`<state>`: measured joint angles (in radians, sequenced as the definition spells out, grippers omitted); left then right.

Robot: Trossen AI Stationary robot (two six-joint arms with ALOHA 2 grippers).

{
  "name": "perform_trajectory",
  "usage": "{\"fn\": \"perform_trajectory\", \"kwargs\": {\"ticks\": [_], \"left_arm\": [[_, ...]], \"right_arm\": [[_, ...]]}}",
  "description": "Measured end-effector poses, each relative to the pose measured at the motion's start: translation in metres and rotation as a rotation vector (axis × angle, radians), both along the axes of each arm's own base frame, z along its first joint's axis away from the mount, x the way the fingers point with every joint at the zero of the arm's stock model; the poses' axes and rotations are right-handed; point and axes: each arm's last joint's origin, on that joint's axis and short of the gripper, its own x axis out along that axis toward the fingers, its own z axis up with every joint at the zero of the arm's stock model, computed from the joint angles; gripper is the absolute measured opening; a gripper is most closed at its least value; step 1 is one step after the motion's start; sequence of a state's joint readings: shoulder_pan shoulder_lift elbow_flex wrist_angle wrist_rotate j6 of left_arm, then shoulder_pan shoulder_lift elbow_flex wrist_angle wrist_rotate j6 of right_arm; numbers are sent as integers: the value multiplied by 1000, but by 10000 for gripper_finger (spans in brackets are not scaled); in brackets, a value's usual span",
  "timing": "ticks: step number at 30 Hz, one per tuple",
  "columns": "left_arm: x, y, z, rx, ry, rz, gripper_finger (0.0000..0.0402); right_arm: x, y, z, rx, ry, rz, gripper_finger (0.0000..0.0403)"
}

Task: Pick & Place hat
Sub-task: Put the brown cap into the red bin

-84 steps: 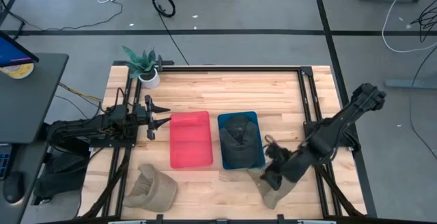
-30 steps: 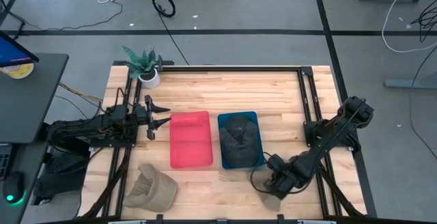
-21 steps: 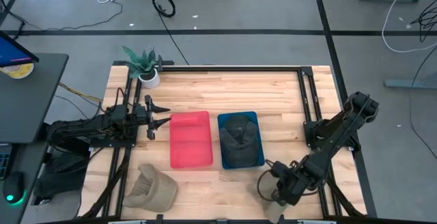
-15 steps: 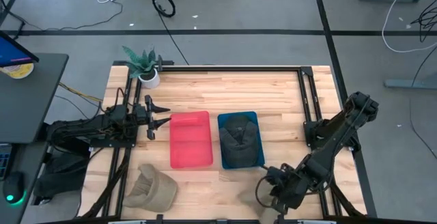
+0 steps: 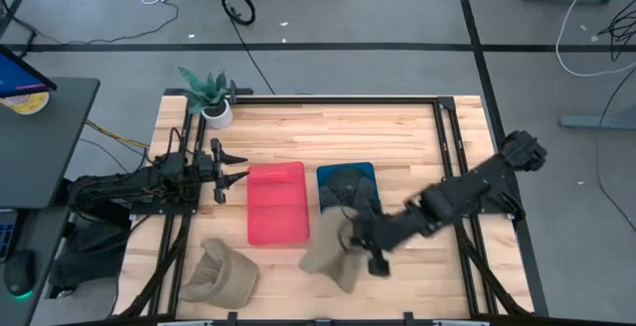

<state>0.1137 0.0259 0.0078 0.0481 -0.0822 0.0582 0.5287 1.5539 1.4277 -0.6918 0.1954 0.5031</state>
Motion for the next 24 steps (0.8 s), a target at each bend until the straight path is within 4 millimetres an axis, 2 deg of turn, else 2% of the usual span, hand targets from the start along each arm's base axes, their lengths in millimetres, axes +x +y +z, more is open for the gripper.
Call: {"fn": "perform_trajectory", "kwargs": {"ticks": [6,9,12,17,24], "left_arm": [[0,0,0,0,0,0,181],[0,0,0,0,0,0,181],[0,0,0,0,0,0,181],[0,0,0,0,0,0,181],[0,0,0,0,1,0,181]], "right_arm": [[37,-62,7,-115,-132,52,0],[49,-92,5,-154,-147,50,0],[61,-114,0,-186,-161,71,0],[85,-138,-12,-196,-241,136,0],[114,-153,-43,-250,-273,199,0]]}}
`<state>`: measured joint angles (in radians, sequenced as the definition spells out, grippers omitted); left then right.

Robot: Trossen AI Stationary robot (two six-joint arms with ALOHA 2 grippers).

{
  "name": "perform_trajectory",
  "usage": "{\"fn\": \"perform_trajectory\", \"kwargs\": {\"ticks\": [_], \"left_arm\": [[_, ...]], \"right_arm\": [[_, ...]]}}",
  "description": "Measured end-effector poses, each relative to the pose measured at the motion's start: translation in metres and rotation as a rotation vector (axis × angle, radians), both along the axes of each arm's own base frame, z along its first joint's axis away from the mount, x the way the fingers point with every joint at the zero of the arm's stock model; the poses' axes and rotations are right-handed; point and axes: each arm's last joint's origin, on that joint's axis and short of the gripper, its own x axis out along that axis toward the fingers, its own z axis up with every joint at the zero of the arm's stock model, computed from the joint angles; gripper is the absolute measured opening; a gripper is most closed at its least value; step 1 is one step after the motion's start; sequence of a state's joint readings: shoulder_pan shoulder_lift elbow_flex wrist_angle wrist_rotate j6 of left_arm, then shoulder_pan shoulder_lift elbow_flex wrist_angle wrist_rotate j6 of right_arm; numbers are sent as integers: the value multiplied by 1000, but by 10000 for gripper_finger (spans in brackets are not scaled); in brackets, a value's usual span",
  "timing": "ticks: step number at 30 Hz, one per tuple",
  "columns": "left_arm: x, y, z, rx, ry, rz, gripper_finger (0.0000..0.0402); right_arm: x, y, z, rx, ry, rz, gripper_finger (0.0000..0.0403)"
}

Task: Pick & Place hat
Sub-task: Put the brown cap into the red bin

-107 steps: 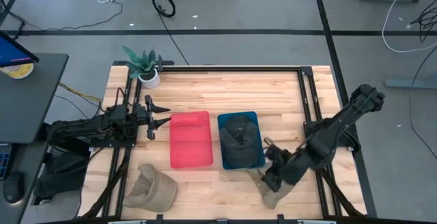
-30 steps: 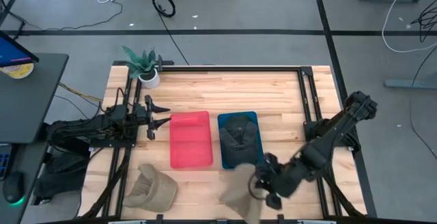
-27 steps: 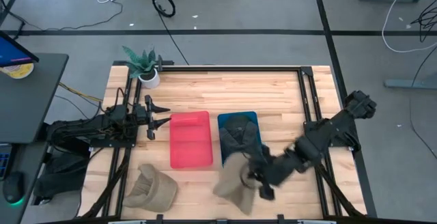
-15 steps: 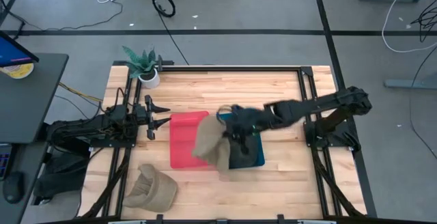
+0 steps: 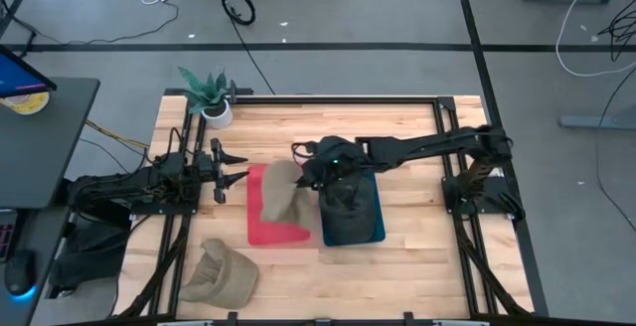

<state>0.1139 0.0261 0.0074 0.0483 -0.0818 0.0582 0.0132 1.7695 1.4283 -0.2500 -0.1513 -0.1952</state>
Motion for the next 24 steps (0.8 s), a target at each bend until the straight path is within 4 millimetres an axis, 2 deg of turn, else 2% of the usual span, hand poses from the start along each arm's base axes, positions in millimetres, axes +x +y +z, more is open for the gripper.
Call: {"fn": "perform_trajectory", "kwargs": {"ticks": [3,8,11,19,24], "left_arm": [[0,0,0,0,0,0,181],[0,0,0,0,0,0,181],[0,0,0,0,0,0,181],[0,0,0,0,0,0,181],[0,0,0,0,0,0,181]], "right_arm": [[11,-3,-11,-41,8,21,0],[32,-5,-15,-106,-8,58,0],[40,-5,-24,-114,20,65,0],[49,-6,-50,-116,85,68,0],[49,-7,-54,-114,115,33,0]]}}
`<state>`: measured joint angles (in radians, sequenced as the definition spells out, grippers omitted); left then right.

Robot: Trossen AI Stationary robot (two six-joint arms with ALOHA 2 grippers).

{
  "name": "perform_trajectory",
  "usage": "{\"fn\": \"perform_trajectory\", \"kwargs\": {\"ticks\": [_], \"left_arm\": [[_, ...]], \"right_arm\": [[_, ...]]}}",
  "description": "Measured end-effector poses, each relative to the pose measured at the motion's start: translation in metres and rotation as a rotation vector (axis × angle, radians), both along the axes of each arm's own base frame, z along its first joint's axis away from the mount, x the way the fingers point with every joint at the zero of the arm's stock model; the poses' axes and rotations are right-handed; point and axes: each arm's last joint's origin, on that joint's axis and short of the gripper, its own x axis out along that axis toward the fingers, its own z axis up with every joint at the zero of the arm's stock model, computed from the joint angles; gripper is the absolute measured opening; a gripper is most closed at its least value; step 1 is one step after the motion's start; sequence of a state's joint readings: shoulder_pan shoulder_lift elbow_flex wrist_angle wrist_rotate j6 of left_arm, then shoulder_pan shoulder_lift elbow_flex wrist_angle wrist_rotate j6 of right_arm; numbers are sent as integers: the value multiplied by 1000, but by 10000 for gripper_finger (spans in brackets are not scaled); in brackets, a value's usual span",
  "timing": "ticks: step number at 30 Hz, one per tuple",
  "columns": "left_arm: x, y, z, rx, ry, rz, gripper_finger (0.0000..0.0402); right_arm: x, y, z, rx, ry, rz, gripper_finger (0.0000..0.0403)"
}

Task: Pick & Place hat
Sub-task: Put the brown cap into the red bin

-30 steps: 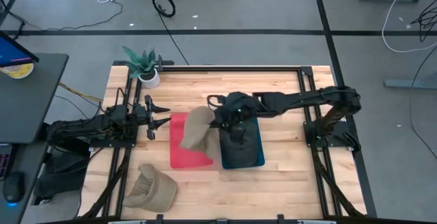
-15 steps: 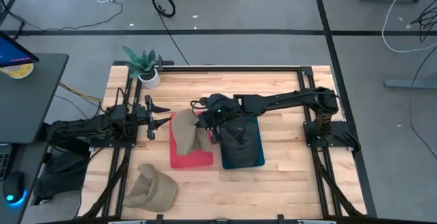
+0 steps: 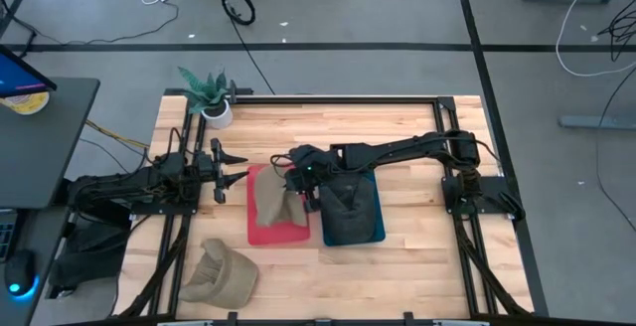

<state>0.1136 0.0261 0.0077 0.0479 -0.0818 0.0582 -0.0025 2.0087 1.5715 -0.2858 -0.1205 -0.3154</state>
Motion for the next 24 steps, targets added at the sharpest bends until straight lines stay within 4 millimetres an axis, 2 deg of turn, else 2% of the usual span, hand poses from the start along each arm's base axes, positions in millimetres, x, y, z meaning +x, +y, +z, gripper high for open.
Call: {"fn": "perform_trajectory", "kwargs": {"ticks": [7,24], "left_arm": [[0,0,0,0,0,0,181],[0,0,0,0,0,0,181]], "right_arm": [[-1,-4,-1,21,21,-90,16],[-5,-1,-5,133,94,-117,37]]}}
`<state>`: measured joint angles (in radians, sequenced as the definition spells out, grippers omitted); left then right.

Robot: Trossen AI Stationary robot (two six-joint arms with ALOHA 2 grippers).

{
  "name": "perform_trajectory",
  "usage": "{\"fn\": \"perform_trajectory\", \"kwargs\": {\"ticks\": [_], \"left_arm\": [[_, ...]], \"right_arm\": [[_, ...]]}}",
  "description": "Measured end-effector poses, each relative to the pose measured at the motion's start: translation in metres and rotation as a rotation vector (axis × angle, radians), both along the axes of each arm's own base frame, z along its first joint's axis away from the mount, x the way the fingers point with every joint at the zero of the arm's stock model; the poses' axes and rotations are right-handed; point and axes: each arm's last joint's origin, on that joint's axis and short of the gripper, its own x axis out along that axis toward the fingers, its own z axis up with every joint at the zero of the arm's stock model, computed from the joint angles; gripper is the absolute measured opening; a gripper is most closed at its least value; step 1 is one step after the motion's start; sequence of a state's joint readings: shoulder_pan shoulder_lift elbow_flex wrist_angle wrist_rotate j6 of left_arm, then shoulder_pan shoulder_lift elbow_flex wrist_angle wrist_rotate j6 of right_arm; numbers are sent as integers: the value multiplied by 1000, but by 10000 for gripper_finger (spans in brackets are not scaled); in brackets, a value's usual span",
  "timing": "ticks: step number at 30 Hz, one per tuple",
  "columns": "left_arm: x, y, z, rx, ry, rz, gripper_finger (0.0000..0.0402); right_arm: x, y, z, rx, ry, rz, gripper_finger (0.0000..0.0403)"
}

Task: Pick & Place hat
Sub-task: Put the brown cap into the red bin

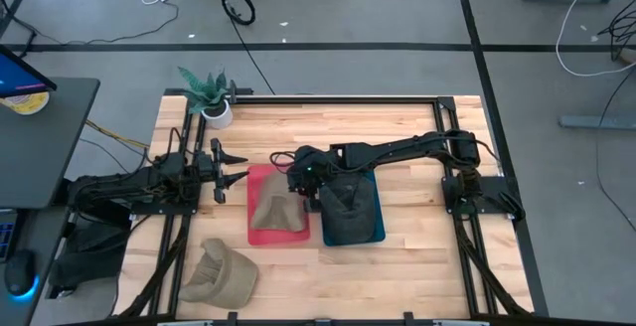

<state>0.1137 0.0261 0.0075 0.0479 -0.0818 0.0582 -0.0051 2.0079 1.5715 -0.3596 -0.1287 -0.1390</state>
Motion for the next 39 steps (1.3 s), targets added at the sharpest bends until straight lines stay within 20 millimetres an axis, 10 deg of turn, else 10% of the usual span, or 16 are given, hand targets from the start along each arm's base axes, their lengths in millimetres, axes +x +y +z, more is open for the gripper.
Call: {"fn": "perform_trajectory", "kwargs": {"ticks": [13,28,39], "left_arm": [[0,0,0,0,0,0,181],[0,0,0,0,0,0,181],[0,0,0,0,-1,1,181]], "right_arm": [[-12,-5,44,34,-126,-139,128],[-31,11,87,55,-234,-158,137],[-45,36,67,-68,-195,-124,137]]}}
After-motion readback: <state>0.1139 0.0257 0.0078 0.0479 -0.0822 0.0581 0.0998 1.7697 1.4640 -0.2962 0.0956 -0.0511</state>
